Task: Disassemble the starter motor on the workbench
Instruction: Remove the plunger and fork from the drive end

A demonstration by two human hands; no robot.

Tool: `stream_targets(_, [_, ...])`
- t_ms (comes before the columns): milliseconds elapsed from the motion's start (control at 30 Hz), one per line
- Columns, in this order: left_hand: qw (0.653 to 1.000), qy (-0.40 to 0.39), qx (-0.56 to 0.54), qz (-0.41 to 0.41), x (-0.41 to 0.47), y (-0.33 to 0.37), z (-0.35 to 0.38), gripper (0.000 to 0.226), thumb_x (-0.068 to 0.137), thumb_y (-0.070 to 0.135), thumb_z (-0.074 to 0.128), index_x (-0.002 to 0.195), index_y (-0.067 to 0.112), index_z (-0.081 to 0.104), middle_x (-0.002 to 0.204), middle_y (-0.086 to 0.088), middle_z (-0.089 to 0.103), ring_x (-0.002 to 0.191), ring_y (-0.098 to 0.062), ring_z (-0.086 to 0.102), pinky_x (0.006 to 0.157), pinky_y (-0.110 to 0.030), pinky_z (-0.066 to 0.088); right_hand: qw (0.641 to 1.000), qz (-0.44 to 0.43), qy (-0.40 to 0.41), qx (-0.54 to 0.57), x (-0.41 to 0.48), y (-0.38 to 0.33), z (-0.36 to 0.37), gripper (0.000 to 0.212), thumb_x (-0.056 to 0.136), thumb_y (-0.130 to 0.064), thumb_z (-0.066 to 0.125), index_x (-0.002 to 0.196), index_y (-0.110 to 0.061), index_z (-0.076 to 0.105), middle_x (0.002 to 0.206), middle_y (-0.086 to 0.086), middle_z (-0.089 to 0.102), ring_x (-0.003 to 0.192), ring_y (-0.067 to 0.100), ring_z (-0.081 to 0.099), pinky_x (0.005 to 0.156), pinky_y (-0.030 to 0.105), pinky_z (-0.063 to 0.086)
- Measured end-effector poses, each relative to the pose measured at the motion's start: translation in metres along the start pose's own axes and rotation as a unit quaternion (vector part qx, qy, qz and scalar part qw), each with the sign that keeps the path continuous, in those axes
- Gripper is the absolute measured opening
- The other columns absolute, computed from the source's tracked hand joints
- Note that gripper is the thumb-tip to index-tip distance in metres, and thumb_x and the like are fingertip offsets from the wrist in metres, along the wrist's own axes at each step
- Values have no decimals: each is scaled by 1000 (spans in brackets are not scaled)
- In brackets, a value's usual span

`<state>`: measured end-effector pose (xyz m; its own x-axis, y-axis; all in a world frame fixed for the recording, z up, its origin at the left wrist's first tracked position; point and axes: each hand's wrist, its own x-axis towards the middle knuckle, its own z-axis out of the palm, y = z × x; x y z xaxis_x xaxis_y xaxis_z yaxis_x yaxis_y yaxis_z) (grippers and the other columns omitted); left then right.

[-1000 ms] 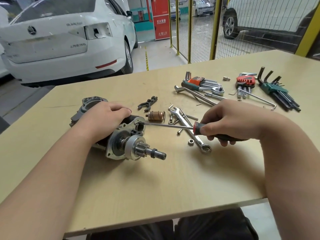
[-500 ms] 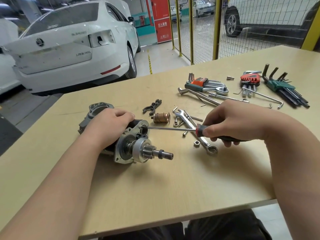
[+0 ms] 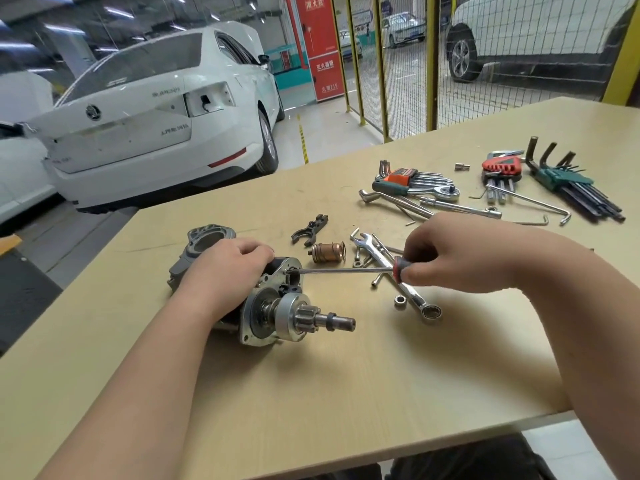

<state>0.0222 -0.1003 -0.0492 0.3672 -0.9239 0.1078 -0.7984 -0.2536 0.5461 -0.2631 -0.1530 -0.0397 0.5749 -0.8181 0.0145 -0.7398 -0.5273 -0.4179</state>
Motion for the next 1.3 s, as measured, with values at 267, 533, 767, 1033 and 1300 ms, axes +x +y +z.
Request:
stream_targets(267, [999, 17, 28, 1, -6, 5, -1, 31, 84, 42, 43, 89, 25, 68, 90, 2, 71, 89, -18, 62, 80, -37, 49, 991, -3, 63, -119, 2, -12, 13, 16, 80, -39, 59, 88, -30, 49, 85, -11, 56, 73, 7, 50, 58, 27, 43])
stream_targets(533, [998, 30, 57, 7, -5, 4, 0, 30, 89, 40, 41, 89, 28, 68, 88, 6, 69, 83, -6, 57, 73, -26, 45, 984, 15, 13, -177, 3, -25, 22, 14, 84, -32, 51, 92, -21, 55, 104, -2, 39, 77, 18, 53, 63, 30, 45])
stream_targets(767, [996, 41, 73, -10, -4, 3, 2, 34, 91, 40, 35, 89, 28, 66, 86, 7, 67, 81, -7, 55, 77, -32, 48, 960, 30, 82, -265, 13, -31, 22, 24, 85, -34, 51, 91, -22, 31, 94, -2, 43, 54, 13, 34, 46, 30, 29])
stream_targets(1033, [993, 59, 100, -21, -9, 4, 3, 36, 92, 41, 29, 83, 27, 61, 83, 5, 64, 81, -17, 55, 70, -33, 44, 965, 1, 58, -257, 26, -31, 26, 9, 86, -22, 47, 92, -15, 47, 107, 3, 39, 80, 21, 42, 64, 31, 41])
stream_targets(1300, [993, 54, 100, -16, -10, 4, 3, 34, 91, 35, 27, 66, 20, 45, 75, 0, 58, 72, -19, 51, 62, -32, 36, 967, 25, 21, -253, 35, -31, 25, 43, 87, -45, 48, 121, -21, 40, 122, 2, 39, 72, 22, 43, 63, 33, 39])
